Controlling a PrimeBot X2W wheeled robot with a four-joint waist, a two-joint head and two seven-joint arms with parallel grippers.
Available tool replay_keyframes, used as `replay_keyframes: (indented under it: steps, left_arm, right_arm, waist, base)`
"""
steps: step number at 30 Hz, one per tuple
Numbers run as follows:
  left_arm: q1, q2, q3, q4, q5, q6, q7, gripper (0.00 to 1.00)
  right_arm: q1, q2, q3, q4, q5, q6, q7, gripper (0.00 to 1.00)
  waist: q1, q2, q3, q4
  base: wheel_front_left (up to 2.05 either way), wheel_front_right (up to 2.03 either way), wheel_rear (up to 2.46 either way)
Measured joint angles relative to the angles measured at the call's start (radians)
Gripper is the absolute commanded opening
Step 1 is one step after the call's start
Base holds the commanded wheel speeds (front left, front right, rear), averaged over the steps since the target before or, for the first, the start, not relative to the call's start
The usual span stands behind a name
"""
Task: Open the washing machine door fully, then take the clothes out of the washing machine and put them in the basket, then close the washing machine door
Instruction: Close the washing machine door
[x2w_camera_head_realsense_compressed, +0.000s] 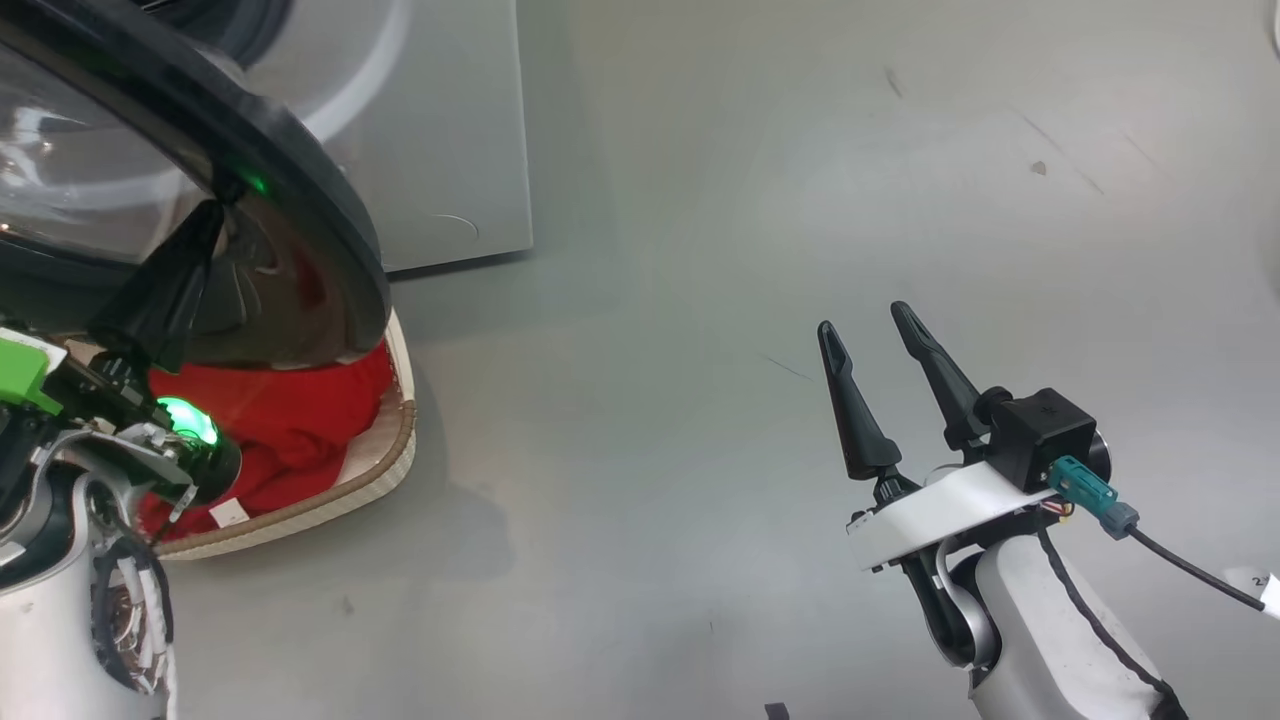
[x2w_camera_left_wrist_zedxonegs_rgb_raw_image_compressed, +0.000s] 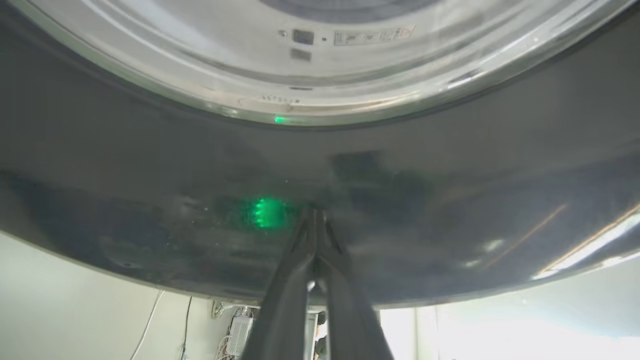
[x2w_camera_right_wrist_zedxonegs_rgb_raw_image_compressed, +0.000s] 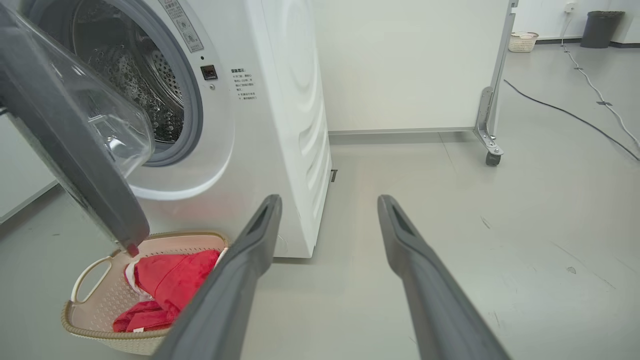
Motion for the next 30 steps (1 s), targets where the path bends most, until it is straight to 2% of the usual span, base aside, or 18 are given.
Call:
replay_keyframes:
  steps: [9, 14, 19, 23, 30]
  left_arm:
    - [-0.066, -0.005, 0.003, 0.037, 0.008, 0.0, -0.067, 0.0]
    - [-0.074, -0.007, -0.01, 0.063, 0.011, -0.002, -0.075, 0.0]
    - [-0.074, -0.011, -0.034, 0.09, 0.011, -0.029, -0.075, 0.0]
    - [-0.07, -0.011, -0.078, 0.109, 0.048, -0.072, -0.065, 0.0]
    - [0.024, 0.05, -0.194, 0.131, 0.294, -0.177, -0.09, 0.0]
  right_arm:
    - [-0.003, 0.003, -0.021, -0.005, 0.007, 0.0, 0.0, 1.0]
    - [-0.003, 0.005, -0.032, -0.006, 0.007, 0.0, 0.0, 1.0]
    - [-0.003, 0.006, -0.035, -0.006, 0.007, 0.0, 0.0, 1.0]
    - [-0.003, 0.006, -0.039, -0.003, 0.005, 0.0, 0.0, 1.0]
    - [-0.001, 0.006, -0.064, 0.003, 0.004, 0.0, 0.0, 1.0]
  waist:
    - [0.0, 0.0, 0.036, -0.055]
    - [0.0, 0.0, 0.037, -0.058]
    - [0.0, 0.0, 0.023, -0.044]
    - [0.0, 0.0, 0.004, -0.029]
    - [0.0, 0.0, -0.042, 0.01]
  base:
    - [0.0, 0.0, 0.0]
    - [0.0, 0.0, 0.0]
    - [0.0, 0.0, 0.0]
    - [0.0, 0.0, 0.0]
    - [0.0, 0.0, 0.0]
